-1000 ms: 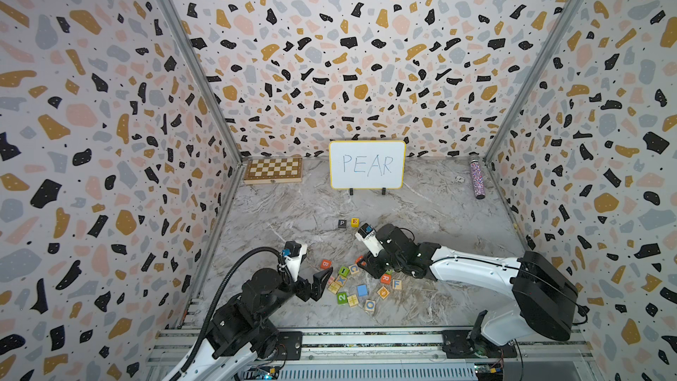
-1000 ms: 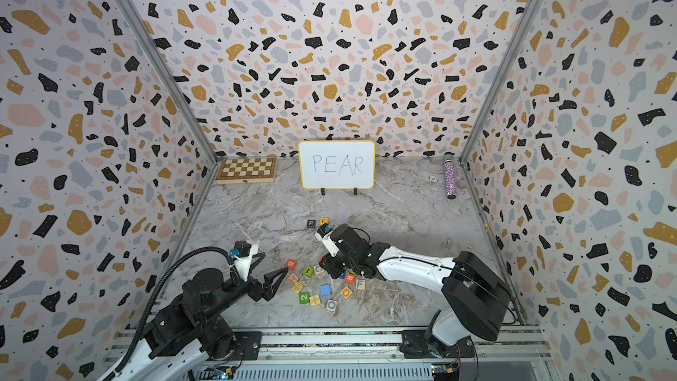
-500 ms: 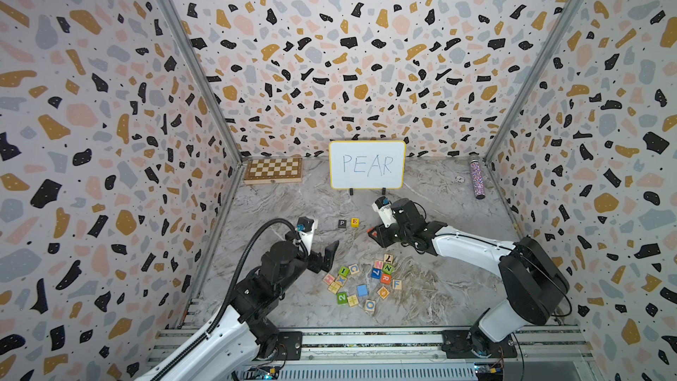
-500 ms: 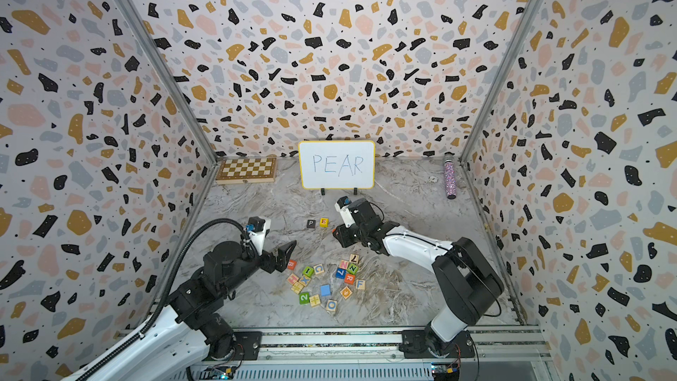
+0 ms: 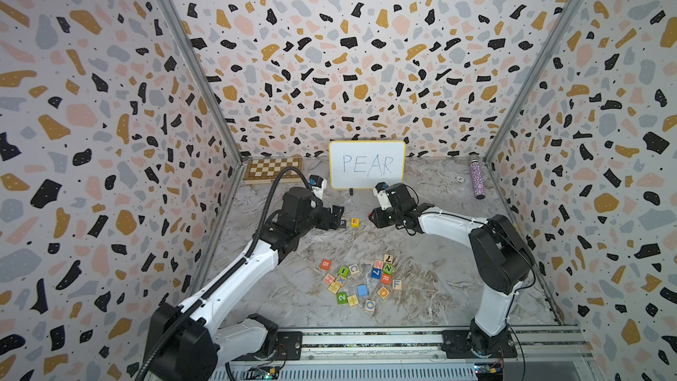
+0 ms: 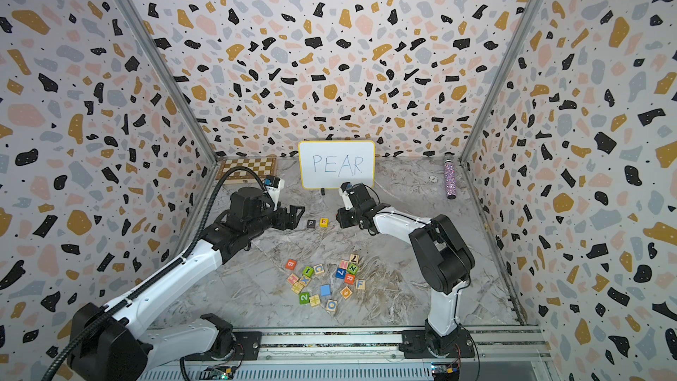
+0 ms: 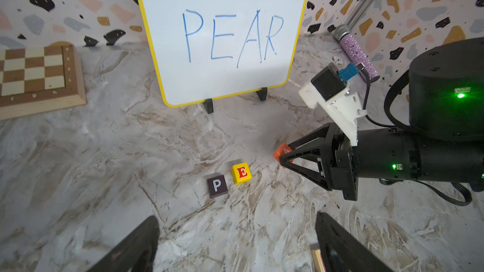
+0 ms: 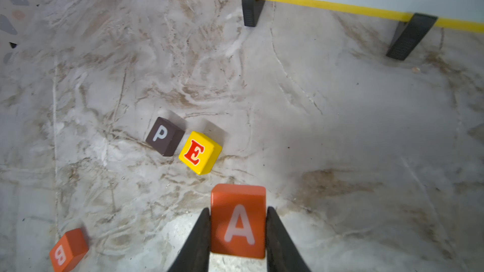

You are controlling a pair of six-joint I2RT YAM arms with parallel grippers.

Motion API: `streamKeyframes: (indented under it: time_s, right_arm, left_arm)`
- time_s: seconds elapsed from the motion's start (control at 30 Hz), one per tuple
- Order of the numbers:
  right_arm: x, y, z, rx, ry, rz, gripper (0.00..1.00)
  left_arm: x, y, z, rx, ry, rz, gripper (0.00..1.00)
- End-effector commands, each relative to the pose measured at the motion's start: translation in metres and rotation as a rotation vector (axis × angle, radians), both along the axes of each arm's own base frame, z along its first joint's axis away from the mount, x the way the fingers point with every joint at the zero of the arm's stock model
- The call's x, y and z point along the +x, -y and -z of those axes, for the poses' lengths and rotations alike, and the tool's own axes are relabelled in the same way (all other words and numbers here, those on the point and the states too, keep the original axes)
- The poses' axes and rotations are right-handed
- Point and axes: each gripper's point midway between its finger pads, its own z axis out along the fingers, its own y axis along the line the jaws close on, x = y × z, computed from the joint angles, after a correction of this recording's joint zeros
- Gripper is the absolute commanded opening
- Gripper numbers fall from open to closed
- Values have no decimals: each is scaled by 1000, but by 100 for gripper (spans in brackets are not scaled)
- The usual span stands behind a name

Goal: Spell the uppercase word “pear” with letter blocks
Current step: Place the letter block at the center of the board.

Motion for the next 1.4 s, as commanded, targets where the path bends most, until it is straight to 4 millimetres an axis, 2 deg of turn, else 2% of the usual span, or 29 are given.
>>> streamKeyframes:
  time_s: [0.0, 0.17, 0.43, 0.83, 1.13, 1.37]
  right_arm:
    - [4, 2, 1, -25, -30, 33, 15]
    - [9, 4, 19, -53, -72, 71, 14]
    - [12, -5, 32, -69, -98, 96, 14]
    - [20, -15, 39, -86, -122, 130, 15]
    - [13, -18, 50, -96, -151, 131, 17]
    - [10, -18, 50, -93, -158, 137, 18]
  left_arm:
    - [0, 0, 6, -1, -79, -8, 92]
    - [0, 2, 20, 6, -142, -9, 92]
    - [-1, 8, 35, 12, -193, 15, 92]
    - [0, 9, 37, 3, -186, 21, 94]
    - [-2, 5, 35, -13, -152, -3, 94]
    - [-2, 4, 38, -9, -156, -8, 95]
